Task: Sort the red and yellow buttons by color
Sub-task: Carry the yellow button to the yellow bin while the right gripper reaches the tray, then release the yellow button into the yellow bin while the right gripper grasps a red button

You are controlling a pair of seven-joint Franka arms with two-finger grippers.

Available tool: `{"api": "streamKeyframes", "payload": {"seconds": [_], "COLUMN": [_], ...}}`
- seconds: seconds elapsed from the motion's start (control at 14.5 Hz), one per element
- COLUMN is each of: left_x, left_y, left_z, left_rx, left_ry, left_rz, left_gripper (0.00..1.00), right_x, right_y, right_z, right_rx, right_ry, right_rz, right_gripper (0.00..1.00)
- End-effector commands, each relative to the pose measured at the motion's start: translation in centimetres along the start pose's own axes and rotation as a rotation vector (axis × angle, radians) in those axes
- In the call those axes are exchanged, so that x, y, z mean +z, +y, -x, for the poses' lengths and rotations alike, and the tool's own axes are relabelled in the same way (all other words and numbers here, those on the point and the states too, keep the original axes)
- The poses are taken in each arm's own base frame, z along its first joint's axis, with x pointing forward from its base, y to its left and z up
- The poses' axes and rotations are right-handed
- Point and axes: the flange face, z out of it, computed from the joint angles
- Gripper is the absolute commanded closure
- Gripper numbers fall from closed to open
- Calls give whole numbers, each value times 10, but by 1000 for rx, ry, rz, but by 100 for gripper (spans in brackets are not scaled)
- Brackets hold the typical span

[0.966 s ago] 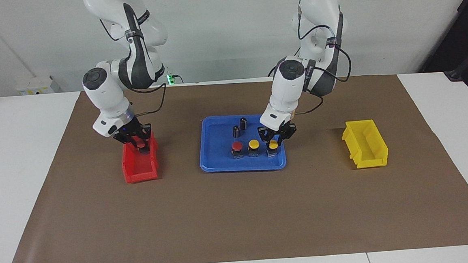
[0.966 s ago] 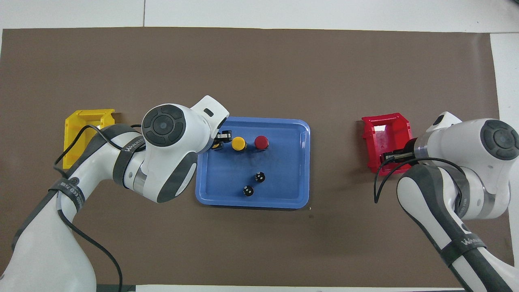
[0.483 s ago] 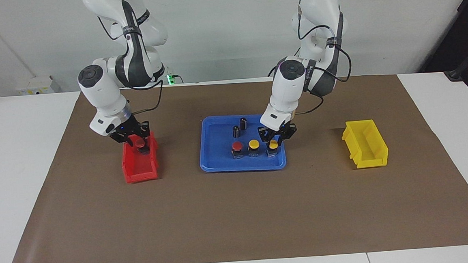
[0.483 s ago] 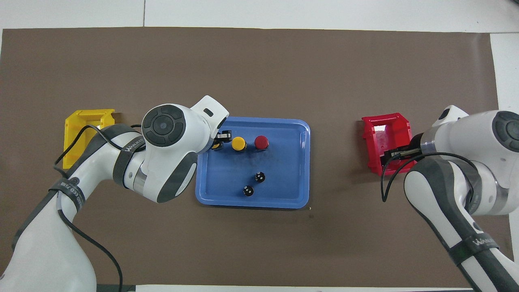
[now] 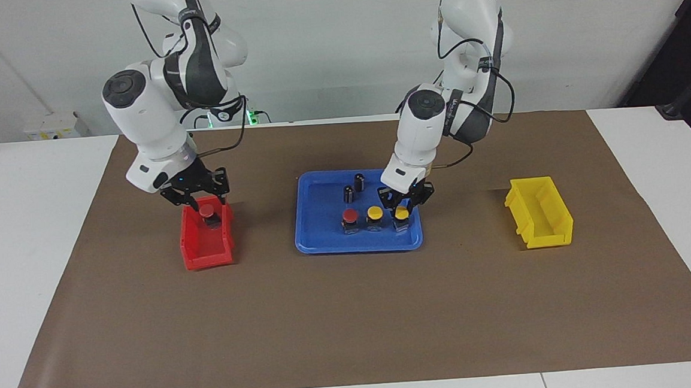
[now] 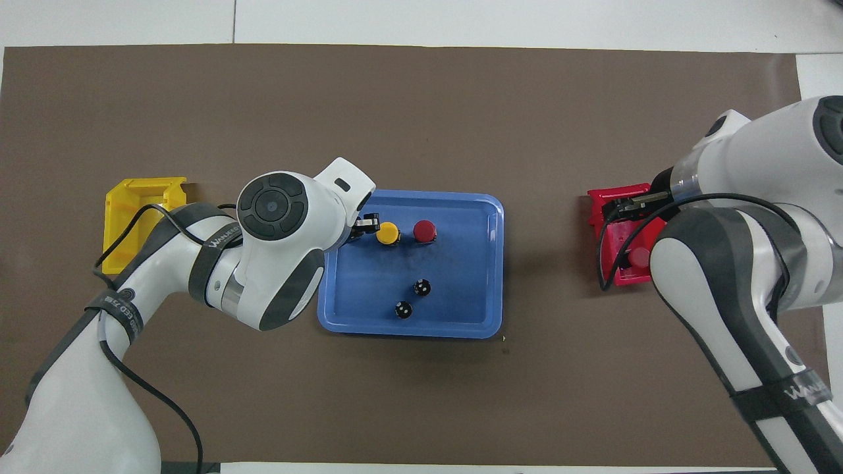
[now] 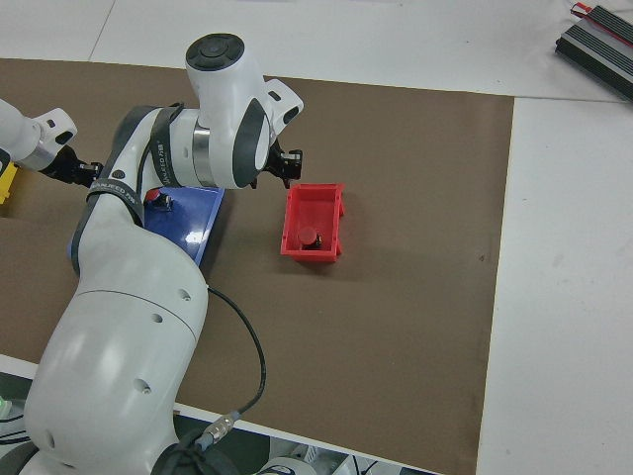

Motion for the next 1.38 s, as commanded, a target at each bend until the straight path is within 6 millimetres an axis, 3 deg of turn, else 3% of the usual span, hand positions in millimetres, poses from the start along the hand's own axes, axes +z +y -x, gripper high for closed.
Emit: {"api": "streamKeyframes", "payload": {"seconds": [0.0,0.07,0.14,0.28,0.48,0.62,0.69,0.83,1.03,1.31], "left_x": [-82,-107,-129,-150,-152,-137,-125,-93,-80,-46], "left_y": [-23,-39,-69,-144,-254,-320,-336,-344,-347,-350], "left_z": [-21,-28,-39,-63,-81,-72,-64,-49,-45,-27], "left_rx": [-19,11,42,86,162,143,148,158,159,150], "left_ry": [-39,-63,-72,-67,-101,-81,-70,-43,-54,-63], "left_rz": [-44,-57,-61,-49,-34,11,12,6,7,4], "left_gripper": [93,94,94,95,96,97,98,98,98,98], "right_x": [-10,-12,-13,-8,28,61,71,87,100,112], "right_y": [-23,-38,-56,-113,-205,-265,-276,-280,-277,-275], "right_z": [-15,-16,-21,-25,-35,-47,-48,-45,-40,-34], "right_rx": [27,38,62,111,152,176,162,153,151,145], "right_ry": [1,2,9,57,94,106,108,113,96,103], "right_rz": [-16,-17,-21,-24,23,39,54,59,71,60], "right_gripper": [35,36,36,37,39,39,38,38,37,37]}}
